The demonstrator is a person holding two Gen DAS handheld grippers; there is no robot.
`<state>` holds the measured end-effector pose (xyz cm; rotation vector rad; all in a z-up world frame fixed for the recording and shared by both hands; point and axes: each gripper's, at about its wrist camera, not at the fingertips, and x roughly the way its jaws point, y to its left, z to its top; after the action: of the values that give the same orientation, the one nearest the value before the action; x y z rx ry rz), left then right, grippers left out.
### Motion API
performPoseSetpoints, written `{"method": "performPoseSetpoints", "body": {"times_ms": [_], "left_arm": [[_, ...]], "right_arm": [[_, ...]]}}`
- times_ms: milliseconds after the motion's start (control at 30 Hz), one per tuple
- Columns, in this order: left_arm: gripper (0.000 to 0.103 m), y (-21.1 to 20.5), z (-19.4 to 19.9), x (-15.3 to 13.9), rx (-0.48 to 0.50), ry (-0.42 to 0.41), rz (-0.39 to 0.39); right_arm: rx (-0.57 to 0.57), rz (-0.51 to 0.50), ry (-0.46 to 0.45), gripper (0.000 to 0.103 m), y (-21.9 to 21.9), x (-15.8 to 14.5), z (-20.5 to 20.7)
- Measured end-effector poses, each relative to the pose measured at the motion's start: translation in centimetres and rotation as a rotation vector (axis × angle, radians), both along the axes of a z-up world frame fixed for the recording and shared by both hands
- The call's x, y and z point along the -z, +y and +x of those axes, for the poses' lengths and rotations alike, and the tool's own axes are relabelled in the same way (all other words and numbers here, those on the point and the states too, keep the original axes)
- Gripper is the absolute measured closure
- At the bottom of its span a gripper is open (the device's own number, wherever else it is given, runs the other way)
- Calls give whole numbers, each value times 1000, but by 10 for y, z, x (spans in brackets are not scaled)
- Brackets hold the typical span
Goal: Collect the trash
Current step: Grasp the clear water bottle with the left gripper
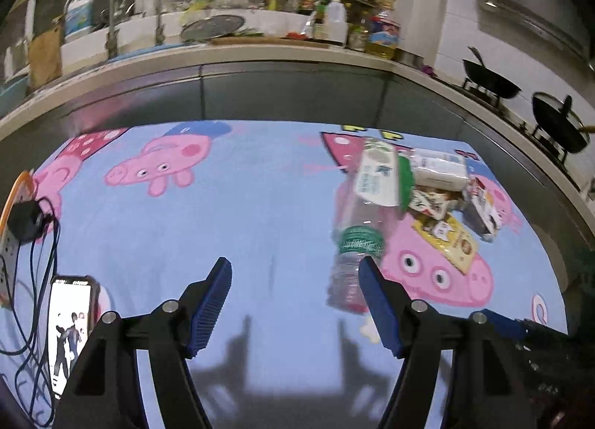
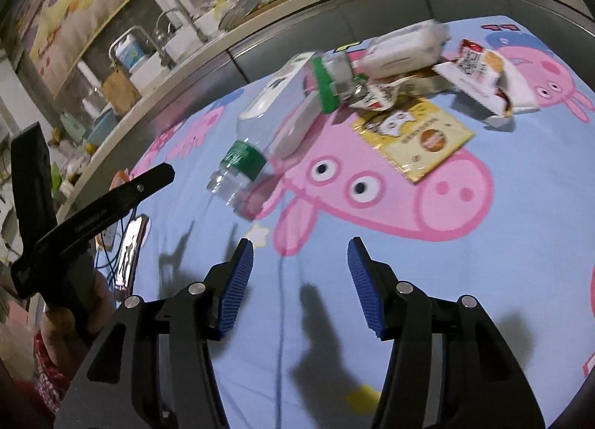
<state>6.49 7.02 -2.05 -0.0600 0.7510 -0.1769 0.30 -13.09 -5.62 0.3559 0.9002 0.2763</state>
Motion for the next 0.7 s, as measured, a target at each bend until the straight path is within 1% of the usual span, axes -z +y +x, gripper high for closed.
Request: {"method": "performPoseSetpoints", "body": {"times_ms": [300, 400, 467, 500, 533, 600, 700], "left_arm": [[32, 26, 4, 13, -47, 26, -10], [31, 28, 6, 15, -48, 27, -7], [31, 27, 8, 15, -45, 27, -5], [31, 25, 8, 15, -43, 24, -4], [31, 23, 8, 15, -39, 20, 1], [31, 20, 9, 14, -34, 12, 12], [30, 18, 10, 14, -25, 2, 15]], "right_arm": [[-37, -39, 22, 50, 25, 3, 10], [-26, -62, 2, 50, 26, -2, 10], [4, -88, -37, 50, 23, -11, 8], [14, -94, -50, 48, 23, -13, 8], [30, -102, -74, 43, 21, -18, 6], [64, -118, -120, 41, 16, -25, 1], [90, -118, -141, 34, 9, -30, -1]]}}
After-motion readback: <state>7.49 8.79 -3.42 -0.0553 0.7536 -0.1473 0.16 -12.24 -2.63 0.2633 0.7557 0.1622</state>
